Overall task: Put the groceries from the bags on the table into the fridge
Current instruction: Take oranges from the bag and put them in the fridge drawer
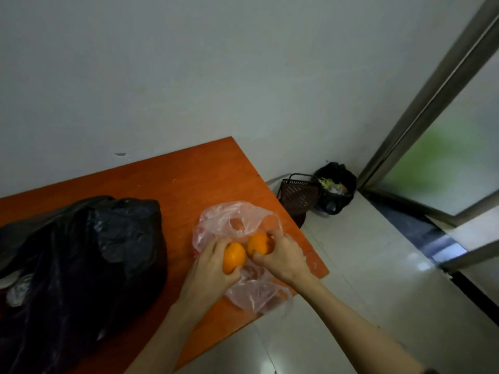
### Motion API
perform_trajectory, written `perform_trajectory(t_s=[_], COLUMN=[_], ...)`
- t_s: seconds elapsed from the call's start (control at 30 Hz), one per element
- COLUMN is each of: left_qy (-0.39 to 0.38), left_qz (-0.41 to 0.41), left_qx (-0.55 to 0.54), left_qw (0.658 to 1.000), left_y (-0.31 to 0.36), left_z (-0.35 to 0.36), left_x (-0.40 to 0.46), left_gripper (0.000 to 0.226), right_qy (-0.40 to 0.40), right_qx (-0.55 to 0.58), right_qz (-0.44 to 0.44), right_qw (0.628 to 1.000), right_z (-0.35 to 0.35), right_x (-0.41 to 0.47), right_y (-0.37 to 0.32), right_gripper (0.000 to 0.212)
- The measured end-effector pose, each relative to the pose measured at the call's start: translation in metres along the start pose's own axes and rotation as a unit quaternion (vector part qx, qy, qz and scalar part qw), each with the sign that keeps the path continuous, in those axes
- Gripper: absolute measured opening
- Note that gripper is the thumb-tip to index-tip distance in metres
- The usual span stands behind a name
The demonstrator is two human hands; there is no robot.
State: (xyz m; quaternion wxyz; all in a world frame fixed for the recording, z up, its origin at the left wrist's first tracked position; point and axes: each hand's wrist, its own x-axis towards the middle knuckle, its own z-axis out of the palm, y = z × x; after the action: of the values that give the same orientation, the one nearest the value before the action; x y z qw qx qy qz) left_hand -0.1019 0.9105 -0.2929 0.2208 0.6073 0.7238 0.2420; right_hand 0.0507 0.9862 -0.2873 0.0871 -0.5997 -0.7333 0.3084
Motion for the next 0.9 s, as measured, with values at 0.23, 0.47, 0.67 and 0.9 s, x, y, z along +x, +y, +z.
perform_trajectory(t_s=[0.23, 0.47, 0.67, 0.9], left_qy=[0.029, 0.027, -0.055, -0.175], left_qz=[0.087, 0.23, 0.356, 0.502], left_qx=[0.01, -0.022, -0.033, -0.077], left_qw=[0.996, 0.972, 0.932, 0.843], left_y=[0.042, 0.152, 0.271, 0.41], left_z=[0.001, 0.03, 0.09, 0.168], left_x=[-0.033, -0.08, -0.182, -0.304], left_gripper=[0.059, 0.057, 0.058, 0.059], right_qy=[0.081, 0.221, 0.337, 0.456], right_qx=[0.055, 0.057, 0.059, 0.056], right_qz=[0.002, 0.022, 0.087, 0.205], right_qw=[0.995, 0.973, 0.936, 0.864], right_z=[-0.042, -0.117, -0.176, -0.223], right_x=[-0.066, -0.192, -0.36, -0.558], right_y=[0.029, 0.095, 0.179, 0.265], right_gripper=[0.069, 0.065, 0.066, 0.066])
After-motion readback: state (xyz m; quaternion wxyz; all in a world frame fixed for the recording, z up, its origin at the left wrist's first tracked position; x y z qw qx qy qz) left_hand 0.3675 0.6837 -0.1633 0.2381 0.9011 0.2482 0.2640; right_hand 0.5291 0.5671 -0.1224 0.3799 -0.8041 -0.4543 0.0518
